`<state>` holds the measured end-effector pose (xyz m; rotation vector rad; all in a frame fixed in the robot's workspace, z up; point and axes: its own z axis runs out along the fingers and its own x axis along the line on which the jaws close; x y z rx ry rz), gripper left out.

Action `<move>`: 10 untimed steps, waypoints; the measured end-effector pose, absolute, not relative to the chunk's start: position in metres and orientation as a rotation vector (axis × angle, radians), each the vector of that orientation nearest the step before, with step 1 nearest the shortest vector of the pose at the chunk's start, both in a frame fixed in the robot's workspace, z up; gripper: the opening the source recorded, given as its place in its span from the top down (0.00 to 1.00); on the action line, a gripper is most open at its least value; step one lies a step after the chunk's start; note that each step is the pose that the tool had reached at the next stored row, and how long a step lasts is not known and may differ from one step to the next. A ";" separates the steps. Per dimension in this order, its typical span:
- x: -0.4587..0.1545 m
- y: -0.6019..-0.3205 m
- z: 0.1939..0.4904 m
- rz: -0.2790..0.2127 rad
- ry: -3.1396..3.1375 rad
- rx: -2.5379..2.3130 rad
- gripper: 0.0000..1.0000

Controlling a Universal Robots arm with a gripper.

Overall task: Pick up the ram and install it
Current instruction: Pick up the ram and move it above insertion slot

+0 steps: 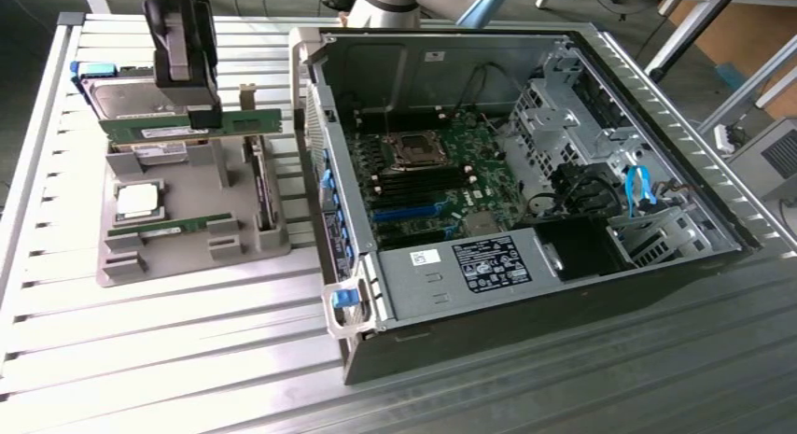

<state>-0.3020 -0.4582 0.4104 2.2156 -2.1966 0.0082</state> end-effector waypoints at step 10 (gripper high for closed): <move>-0.302 -0.458 0.410 0.008 -2.197 2.215 0.87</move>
